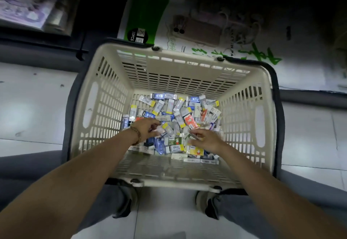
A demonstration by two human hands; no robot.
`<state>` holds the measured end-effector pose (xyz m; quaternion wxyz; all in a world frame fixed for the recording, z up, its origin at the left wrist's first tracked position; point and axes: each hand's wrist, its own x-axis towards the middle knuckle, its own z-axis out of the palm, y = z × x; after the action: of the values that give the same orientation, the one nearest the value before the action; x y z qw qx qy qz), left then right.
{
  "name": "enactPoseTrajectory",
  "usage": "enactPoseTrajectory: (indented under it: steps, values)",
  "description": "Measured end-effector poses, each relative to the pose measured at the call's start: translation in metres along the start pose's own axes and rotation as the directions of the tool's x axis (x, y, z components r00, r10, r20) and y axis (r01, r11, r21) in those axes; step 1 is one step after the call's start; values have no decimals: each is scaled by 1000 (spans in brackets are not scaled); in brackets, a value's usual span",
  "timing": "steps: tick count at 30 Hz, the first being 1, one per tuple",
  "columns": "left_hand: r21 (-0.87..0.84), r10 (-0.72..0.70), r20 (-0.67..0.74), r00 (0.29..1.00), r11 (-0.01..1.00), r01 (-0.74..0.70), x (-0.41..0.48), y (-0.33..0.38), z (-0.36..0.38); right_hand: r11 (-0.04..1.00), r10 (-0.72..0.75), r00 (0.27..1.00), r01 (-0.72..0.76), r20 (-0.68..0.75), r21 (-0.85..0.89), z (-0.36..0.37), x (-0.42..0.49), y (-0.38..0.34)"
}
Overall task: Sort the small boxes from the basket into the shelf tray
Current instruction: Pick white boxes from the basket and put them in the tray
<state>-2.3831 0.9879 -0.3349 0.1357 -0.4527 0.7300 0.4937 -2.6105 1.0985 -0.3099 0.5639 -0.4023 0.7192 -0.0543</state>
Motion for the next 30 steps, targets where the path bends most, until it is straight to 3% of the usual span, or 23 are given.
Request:
enactPoseTrajectory:
  steps: [2, 10, 13, 16, 19, 21, 26, 30]
  values:
    - [-46, -23, -37, 999, 999, 21, 1, -4, 4, 999, -21, 1000, 20, -16, -38, 5, 3, -2]
    - [98, -67, 17, 998, 993, 65, 3, 2, 3, 993, -19, 998, 12, -57, -121, 19, 13, -5]
    - [-113, -108, 4, 994, 988, 108, -1, -2, 2, 996, -3, 998, -3, -69, -87, 19, 14, -7]
    - [-298, -175, 97, 980, 934, 197, -6, -5, -8, 996, 26, 993, -36, -118, -79, 18, 16, -10]
    - [-539, -168, 222, 960, 800, 264, -10, 3, -19, 994, 14, 992, -27, -122, -108, 20, 17, -11]
    - [-678, -190, 213, 958, 678, 285, -14, 12, -24, 999, 22, 989, -28, -148, -37, 19, 16, -12]
    - [-812, -226, 97, 969, 546, 209, -24, 19, -34, 969, 12, 962, 57, -273, 242, 1, 11, -36]
    - [-907, -227, 132, 965, 365, 209, -27, 27, -40, 910, -88, 982, 146, -165, 387, -2, 11, -82]
